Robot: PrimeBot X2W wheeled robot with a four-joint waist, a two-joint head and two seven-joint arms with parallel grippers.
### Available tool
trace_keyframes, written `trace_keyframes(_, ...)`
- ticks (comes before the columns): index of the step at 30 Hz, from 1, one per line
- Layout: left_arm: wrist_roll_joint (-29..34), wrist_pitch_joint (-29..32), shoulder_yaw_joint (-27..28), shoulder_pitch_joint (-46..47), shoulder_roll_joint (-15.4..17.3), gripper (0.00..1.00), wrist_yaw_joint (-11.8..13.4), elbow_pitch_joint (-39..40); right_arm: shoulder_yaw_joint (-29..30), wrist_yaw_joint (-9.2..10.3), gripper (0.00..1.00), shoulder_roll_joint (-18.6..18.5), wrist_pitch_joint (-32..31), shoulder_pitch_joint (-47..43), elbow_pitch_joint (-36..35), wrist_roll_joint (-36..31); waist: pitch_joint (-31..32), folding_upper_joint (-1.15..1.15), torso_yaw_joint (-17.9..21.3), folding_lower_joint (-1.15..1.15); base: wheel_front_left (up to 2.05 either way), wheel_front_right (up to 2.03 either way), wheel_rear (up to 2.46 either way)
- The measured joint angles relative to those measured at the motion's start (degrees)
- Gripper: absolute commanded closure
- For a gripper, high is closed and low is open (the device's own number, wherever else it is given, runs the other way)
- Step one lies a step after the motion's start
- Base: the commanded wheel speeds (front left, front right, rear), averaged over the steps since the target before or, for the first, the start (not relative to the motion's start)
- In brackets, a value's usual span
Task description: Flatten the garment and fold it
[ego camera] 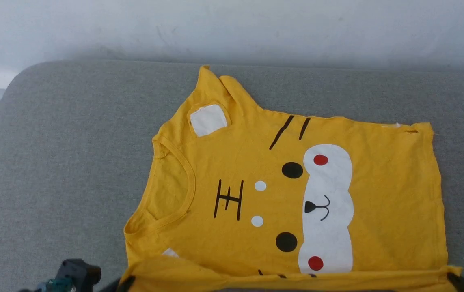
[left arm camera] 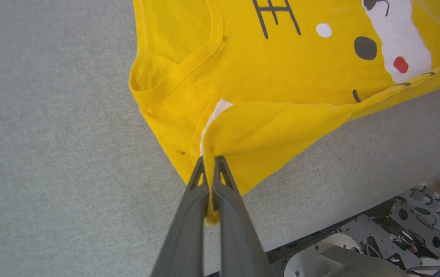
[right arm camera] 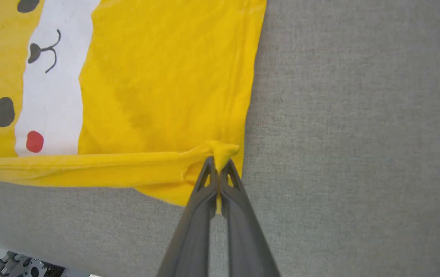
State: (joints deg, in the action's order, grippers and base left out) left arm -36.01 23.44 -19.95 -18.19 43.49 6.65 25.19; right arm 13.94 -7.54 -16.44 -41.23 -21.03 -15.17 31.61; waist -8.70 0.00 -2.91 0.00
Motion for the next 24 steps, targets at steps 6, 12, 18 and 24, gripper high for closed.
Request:
trace_keyframes(6,4.66,-4.53,1.46,5.98,0.26,1.0,-1.1,0.8,0.26,0.0,1.0,-1.78,3.76,4.35,-0.68,-0.73,-1.58,0.0,0.45,0.0,0.0,0.0,0.0)
trace_keyframes(12,7.28,-6.95,1.49,11.74,0.19,1.0,-2.55,0.53,0.69,0.0,1.0,-2.89,6.31,8.83,-0.78,-1.58,-3.75,0.0,1.35,0.01,0.0,0.0,0.0)
trace_keyframes(18,10.56,-13.22,2.04,16.67,-1.66,1.0,-2.56,-3.28,0.41,0.0,1.0,-3.61,8.81,12.29,0.2,-3.47,-6.36,0.0,2.36,0.01,0.0,0.0,0.0)
trace_keyframes(24,10.34,-15.61,0.77,19.28,-4.24,1.0,-3.82,-10.32,-2.78,0.0,1.0,-3.39,10.0,15.91,3.91,-4.3,-9.61,0.0,3.21,0.01,0.0,0.0,0.0)
